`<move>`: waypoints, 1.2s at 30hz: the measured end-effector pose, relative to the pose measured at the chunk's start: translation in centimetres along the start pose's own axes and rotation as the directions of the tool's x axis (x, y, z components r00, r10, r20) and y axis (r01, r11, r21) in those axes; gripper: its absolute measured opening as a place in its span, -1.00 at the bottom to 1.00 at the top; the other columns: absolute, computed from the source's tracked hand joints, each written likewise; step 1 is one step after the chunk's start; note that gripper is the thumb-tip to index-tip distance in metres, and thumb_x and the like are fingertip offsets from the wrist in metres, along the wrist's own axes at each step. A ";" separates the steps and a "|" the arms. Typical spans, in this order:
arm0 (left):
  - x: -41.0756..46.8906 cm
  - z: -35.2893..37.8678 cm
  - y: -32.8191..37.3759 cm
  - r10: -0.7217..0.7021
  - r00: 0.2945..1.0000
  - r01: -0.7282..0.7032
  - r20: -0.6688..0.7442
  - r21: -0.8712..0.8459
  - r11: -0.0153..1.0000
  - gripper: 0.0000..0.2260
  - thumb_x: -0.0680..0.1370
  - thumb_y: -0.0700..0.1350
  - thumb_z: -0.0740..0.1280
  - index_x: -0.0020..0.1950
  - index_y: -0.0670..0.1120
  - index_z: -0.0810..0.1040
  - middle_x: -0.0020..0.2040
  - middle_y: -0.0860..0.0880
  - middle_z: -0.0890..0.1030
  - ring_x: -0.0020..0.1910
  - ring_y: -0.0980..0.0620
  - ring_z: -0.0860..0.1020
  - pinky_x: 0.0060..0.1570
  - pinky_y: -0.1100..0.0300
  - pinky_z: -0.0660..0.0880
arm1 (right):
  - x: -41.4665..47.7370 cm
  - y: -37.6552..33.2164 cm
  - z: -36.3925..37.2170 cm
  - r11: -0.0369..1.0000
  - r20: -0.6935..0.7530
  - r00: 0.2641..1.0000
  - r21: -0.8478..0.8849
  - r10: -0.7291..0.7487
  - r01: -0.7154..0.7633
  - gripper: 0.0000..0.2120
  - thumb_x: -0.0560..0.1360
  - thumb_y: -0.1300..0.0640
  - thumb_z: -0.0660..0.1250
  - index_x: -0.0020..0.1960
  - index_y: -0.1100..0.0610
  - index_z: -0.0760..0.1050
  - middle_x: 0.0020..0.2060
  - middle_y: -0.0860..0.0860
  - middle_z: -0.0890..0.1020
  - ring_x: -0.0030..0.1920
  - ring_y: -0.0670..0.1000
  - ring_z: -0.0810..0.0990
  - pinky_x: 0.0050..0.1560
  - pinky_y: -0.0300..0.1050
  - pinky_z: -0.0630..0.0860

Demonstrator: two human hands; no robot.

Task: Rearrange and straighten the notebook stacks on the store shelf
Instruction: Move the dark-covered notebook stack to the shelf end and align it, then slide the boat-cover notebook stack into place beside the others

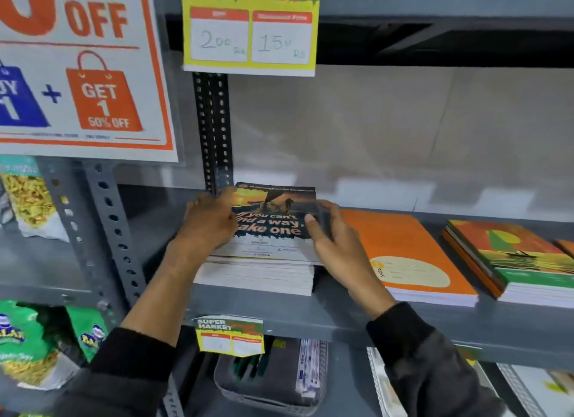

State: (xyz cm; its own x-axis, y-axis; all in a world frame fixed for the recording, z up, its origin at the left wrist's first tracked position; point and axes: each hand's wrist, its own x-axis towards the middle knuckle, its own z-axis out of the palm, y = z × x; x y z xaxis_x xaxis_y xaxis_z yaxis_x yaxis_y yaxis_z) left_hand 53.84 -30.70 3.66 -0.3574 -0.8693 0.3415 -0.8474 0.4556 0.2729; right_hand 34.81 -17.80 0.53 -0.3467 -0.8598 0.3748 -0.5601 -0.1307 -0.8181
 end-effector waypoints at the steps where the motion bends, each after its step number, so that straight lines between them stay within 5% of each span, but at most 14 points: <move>1: -0.1 0.0 0.9 0.046 0.994 -0.050 -0.103 -0.045 0.998 -0.60 0.63 -0.13 0.17 0.48 -0.03 0.27 0.28 -0.28 0.51 0.32 -0.28 0.41 0.31 -0.19 0.36 | 0.2 -0.1 -0.7 0.994 -0.035 0.997 -0.086 -0.065 0.061 -0.55 0.65 -0.20 0.16 0.50 -0.16 0.24 0.45 -0.13 0.40 0.54 0.07 0.27 0.44 0.02 0.28; 4: -0.2 0.0 4.9 0.186 0.911 -0.233 -0.369 -0.087 0.969 -0.51 0.66 0.09 0.13 0.56 0.01 0.15 0.55 -0.19 0.30 0.56 -0.20 0.16 0.46 -0.31 0.19 | 1.0 -0.1 -3.6 0.829 -0.189 0.926 -0.528 -0.327 0.184 -0.38 0.65 -0.24 0.10 0.63 -0.06 0.08 0.67 0.02 -0.05 0.65 0.06 -0.06 0.51 0.09 0.07; 6: -0.3 0.4 8.1 0.316 0.824 -0.340 -0.471 0.035 0.940 -0.39 0.64 0.23 0.08 0.62 0.05 -0.01 0.64 -0.13 0.02 0.62 -0.14 -0.03 0.48 -0.22 0.07 | 1.5 0.0 -6.0 0.675 -0.238 0.843 -0.714 -0.483 0.185 -0.32 0.65 -0.24 0.09 0.66 0.01 -0.01 0.67 0.04 -0.11 0.66 0.05 -0.12 0.51 0.04 0.02; 9: -0.9 1.3 13.0 0.377 0.727 -0.412 -0.574 0.075 0.908 -0.34 0.62 0.30 0.05 0.62 0.03 -0.05 0.64 -0.14 -0.06 0.61 -0.03 -0.14 0.51 -0.06 -0.04 | 1.9 0.5 -9.9 0.556 -0.271 0.762 -0.820 -0.588 0.138 -0.25 0.62 -0.31 0.09 0.67 0.01 -0.05 0.64 -0.03 -0.16 0.65 0.03 -0.15 0.51 -0.04 -0.04; 14: -1.5 3.4 21.1 0.333 0.707 -0.417 -0.624 0.012 0.909 -0.36 0.64 0.29 0.01 0.63 0.02 -0.05 0.64 -0.14 -0.02 0.62 -0.07 -0.06 0.56 -0.10 0.00 | 0.9 2.8 -17.1 0.479 -0.300 0.729 -0.877 -0.615 0.043 -0.25 0.62 -0.35 0.04 0.67 -0.01 -0.04 0.64 -0.04 -0.16 0.65 0.03 -0.13 0.53 -0.04 -0.06; 27: -8.7 15.2 52.7 0.467 0.775 -0.592 -0.425 -0.231 0.772 -0.34 0.61 0.30 -0.03 0.61 -0.04 0.07 0.63 -0.17 0.04 0.62 -0.08 -0.07 0.52 -0.04 0.03 | -9.5 16.8 -43.2 0.589 -0.549 0.744 -0.764 -0.380 -0.263 -0.24 0.62 -0.27 0.13 0.67 0.01 -0.08 0.67 0.04 -0.05 0.65 0.03 0.00 0.47 0.06 0.16; 32: -10.9 20.1 58.7 0.442 0.896 -0.439 -0.031 -0.201 0.876 -0.27 0.59 0.33 0.01 0.60 -0.11 0.03 0.54 -0.35 0.24 0.60 -0.24 -0.15 0.46 -0.20 0.08 | -13.0 22.4 -48.2 0.622 -0.619 0.782 -0.643 -0.076 -0.448 -0.17 0.62 -0.23 0.19 0.67 0.06 -0.17 0.66 0.10 -0.13 0.65 0.13 0.01 0.47 0.21 0.18; 34: -11.5 21.5 60.3 0.436 0.895 -0.415 0.095 -0.184 0.891 -0.34 0.61 0.26 0.09 0.56 -0.14 0.12 0.47 -0.36 0.35 0.59 -0.29 -0.08 0.44 -0.21 0.09 | -14.2 24.4 -49.5 0.633 -0.620 0.777 -0.560 0.108 -0.535 -0.12 0.60 -0.24 0.21 0.66 0.12 -0.19 0.65 0.20 0.01 0.63 0.19 0.06 0.45 0.25 0.21; 36: -12.0 21.9 61.4 0.443 0.893 -0.420 0.077 -0.207 0.883 -0.45 0.61 0.14 0.19 0.49 -0.13 0.22 0.36 -0.34 0.49 0.57 -0.29 0.08 0.40 -0.20 0.16 | -14.8 26.0 -49.8 0.653 -0.590 0.774 -0.496 0.231 -0.573 -0.11 0.58 -0.22 0.26 0.65 0.19 -0.12 0.46 0.30 0.40 0.49 0.24 0.35 0.37 0.20 0.28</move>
State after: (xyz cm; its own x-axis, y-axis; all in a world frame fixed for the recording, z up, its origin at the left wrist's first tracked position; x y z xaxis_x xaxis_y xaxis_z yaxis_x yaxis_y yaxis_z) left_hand -2.46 3.53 -3.39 -0.7249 -0.5894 0.3564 -0.5172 0.8075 0.2836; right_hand -12.07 16.08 -4.53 -0.8414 -0.4042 0.3585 -0.5400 0.6517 -0.5326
